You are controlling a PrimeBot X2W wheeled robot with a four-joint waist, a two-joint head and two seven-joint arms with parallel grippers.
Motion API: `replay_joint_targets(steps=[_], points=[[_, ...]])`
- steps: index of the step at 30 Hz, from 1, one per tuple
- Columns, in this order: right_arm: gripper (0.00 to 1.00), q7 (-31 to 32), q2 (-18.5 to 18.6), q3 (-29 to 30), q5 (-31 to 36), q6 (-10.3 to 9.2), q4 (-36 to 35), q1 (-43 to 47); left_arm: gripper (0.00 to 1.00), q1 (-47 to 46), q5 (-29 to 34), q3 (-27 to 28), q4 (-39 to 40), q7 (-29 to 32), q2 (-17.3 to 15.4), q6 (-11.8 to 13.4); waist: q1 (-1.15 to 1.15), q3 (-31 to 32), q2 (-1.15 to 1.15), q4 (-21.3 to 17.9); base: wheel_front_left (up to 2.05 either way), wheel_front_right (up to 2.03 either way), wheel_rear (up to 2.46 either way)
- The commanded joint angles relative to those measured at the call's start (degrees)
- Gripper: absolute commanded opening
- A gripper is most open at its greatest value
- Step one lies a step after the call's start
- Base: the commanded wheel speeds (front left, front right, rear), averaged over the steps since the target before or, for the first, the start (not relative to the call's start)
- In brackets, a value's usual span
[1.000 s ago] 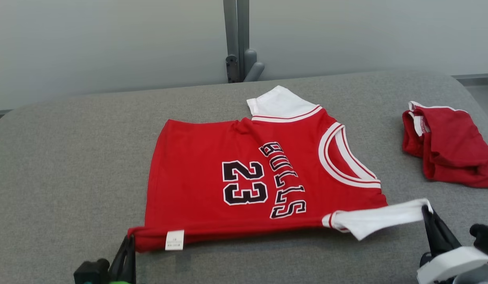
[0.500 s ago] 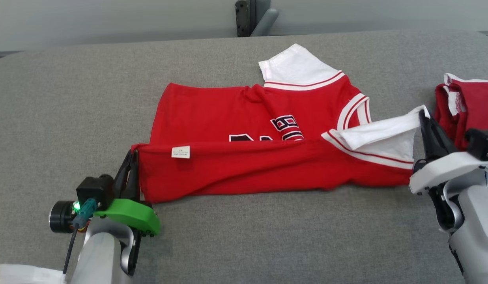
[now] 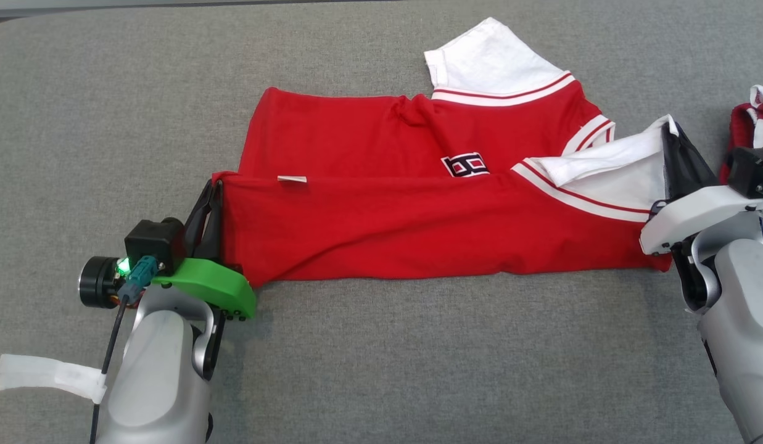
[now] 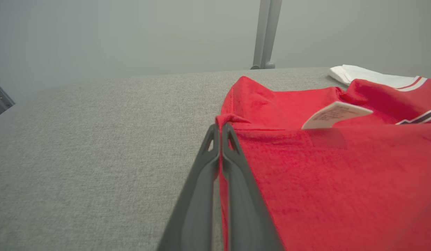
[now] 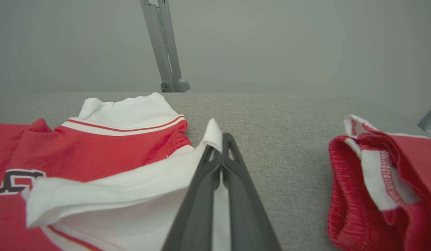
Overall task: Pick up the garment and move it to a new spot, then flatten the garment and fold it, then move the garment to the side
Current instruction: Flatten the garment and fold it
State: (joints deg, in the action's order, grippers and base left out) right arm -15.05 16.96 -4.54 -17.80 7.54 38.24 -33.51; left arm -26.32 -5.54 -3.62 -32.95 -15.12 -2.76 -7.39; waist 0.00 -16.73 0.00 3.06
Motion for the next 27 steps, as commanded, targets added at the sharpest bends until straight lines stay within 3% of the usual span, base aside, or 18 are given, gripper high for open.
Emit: replay_joint_targets(steps=[1,4,5,6,7,11,18,22,27], points=[[0.00,-0.1,-0.3,0.3,0.5,-0.11,0.5,-1.0,0.00,-1.4,0.4,0.0,-0.2,0.0,-0.3,-0.1,0.00,-0.9,0.00,0.3,0.00,0.00,0.00],[0.00,-0.1,-0.9,0.6,1.2,-0.11,1.9,-2.2,0.00,-2.5,0.5,-0.3,-0.9,0.0,-0.3,-0.1,0.00,-1.5,0.00,0.2,0.00,0.00,0.00],[0.47,-0.2,-1.1,1.1,1.1,-0.11,2.8,-2.4,0.04,-2.8,0.6,-0.2,-1.1,0.0,-0.3,-0.1,0.00,-1.6,0.00,0.2,0.00,0.00,0.00],[1.00,-0.1,-1.4,1.7,1.1,-0.11,3.9,-2.7,0.49,-2.9,0.4,0.2,-1.1,0.0,-0.3,-0.1,0.00,-1.7,0.00,0.1,0.00,0.00,0.00],[1.00,-0.2,-1.8,2.1,1.4,-0.11,4.5,-3.0,1.00,-2.7,0.2,0.7,-1.0,0.0,-0.3,0.0,0.00,-1.6,0.00,0.0,0.00,0.00,0.00],[1.00,-0.2,-3.1,4.1,2.4,-0.10,2.3,-1.1,1.00,0.6,-1.1,2.1,1.2,0.0,-0.3,1.1,0.00,-0.5,0.00,-0.3,0.00,0.00,0.00],[1.00,-0.1,-5.0,5.9,0.1,-0.10,-4.1,10.4,1.00,10.6,-6.5,2.2,7.7,0.0,-0.3,3.5,0.00,3.2,0.00,-1.0,0.00,0.00,0.00],[1.00,-0.2,-5.7,4.8,-2.2,-0.10,-3.9,16.3,1.00,15.9,-8.2,0.4,8.8,0.0,-0.3,4.5,0.00,4.6,0.00,-1.6,0.00,0.00,0.00],[1.00,-0.1,-6.2,5.1,-3.5,-0.10,-1.7,17.0,1.00,17.3,-8.4,-1.1,9.1,0.0,-0.3,5.0,0.00,4.6,0.00,-1.3,0.00,0.00,0.00]])
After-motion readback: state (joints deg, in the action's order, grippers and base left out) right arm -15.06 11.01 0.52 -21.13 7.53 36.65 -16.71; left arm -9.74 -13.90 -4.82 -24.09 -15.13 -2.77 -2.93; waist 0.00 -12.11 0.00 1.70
